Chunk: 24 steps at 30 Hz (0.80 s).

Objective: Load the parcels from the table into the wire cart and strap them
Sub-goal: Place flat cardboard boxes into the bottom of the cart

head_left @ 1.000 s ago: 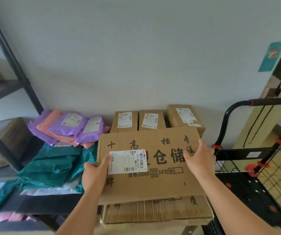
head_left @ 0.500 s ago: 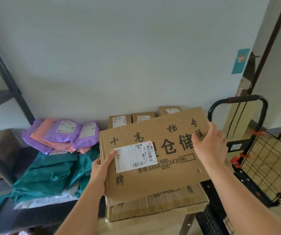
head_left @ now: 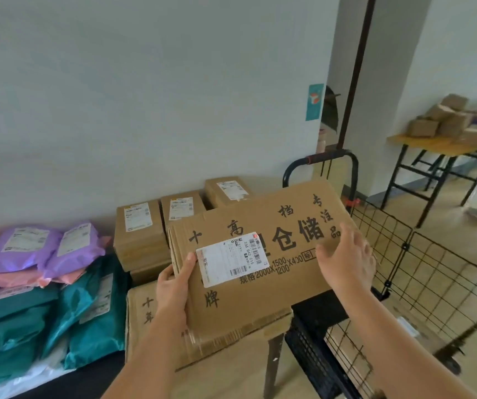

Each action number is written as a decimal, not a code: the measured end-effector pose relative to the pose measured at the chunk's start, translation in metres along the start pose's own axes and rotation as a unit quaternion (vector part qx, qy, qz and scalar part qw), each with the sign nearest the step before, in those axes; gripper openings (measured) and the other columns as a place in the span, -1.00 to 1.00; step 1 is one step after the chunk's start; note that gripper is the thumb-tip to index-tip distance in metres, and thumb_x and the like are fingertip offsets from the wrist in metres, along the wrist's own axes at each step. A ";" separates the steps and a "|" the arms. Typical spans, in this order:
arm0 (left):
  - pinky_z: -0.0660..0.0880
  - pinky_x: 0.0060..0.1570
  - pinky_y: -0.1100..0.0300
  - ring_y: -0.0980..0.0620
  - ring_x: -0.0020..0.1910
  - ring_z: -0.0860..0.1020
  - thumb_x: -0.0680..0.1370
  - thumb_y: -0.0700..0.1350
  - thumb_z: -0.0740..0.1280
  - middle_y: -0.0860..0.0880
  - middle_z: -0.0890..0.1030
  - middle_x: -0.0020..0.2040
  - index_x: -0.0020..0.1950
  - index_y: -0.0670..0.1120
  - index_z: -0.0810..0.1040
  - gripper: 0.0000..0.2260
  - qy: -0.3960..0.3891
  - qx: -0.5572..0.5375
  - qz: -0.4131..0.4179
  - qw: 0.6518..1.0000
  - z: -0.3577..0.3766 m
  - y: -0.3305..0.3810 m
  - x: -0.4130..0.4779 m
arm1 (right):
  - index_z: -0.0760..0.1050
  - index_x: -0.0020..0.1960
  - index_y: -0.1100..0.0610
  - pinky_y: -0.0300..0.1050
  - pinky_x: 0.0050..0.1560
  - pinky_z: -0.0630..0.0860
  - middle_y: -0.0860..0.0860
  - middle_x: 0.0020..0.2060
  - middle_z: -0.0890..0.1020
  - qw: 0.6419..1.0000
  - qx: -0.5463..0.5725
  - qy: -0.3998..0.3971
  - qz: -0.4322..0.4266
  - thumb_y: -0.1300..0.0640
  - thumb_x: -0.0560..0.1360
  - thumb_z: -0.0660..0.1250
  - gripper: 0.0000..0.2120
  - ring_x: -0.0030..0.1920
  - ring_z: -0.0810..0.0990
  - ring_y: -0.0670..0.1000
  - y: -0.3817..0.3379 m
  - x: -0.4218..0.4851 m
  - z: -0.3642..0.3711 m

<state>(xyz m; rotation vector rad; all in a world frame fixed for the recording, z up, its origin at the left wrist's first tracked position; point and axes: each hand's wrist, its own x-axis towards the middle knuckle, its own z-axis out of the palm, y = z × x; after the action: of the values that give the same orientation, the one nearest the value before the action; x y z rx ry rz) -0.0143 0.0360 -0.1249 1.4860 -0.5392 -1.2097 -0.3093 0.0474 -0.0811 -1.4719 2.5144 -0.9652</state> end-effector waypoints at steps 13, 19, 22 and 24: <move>0.57 0.00 -0.09 -0.09 -0.03 0.61 0.31 0.27 0.52 -0.05 0.62 0.03 0.44 0.05 0.36 -0.23 0.007 0.022 -0.011 1.000 0.158 -0.054 -0.053 | 0.05 0.54 -0.02 0.26 0.45 0.24 0.11 0.47 0.25 0.996 0.009 -0.046 0.072 -0.16 0.41 0.46 -0.13 0.49 0.22 0.19 0.143 0.082 -0.058; 0.54 0.11 -0.15 -0.11 0.01 0.60 0.30 0.28 0.51 -0.07 0.61 0.10 0.45 0.06 0.34 -0.20 0.018 0.040 -0.025 0.999 0.238 -0.091 -0.086 | 0.03 0.57 0.02 0.24 0.44 0.26 0.11 0.46 0.30 0.991 0.000 -0.100 0.094 -0.21 0.39 0.47 -0.06 0.47 0.27 0.18 0.224 0.140 -0.082; 0.54 0.12 -0.18 -0.12 0.03 0.60 0.32 0.27 0.51 -0.09 0.61 0.10 0.44 0.03 0.37 -0.23 0.015 0.045 -0.026 0.999 0.273 -0.108 -0.098 | 0.06 0.55 0.03 0.26 0.41 0.30 0.12 0.43 0.33 0.989 0.001 -0.106 0.104 -0.19 0.38 0.48 -0.07 0.43 0.32 0.19 0.263 0.169 -0.094; 0.52 0.15 -0.21 -0.15 0.06 0.59 0.34 0.25 0.51 -0.10 0.59 0.14 0.45 0.00 0.35 -0.23 0.016 0.047 -0.031 0.998 0.294 -0.118 -0.104 | 0.08 0.55 0.02 0.26 0.41 0.30 0.12 0.41 0.35 0.988 0.007 -0.109 0.111 -0.16 0.37 0.50 -0.08 0.42 0.32 0.19 0.285 0.185 -0.099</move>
<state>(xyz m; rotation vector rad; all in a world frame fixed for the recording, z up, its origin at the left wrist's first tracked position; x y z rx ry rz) -0.3457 0.0267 -0.1591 1.6091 -0.5388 -1.2203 -0.6619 0.0435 -0.1134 -1.1876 2.4403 -0.7423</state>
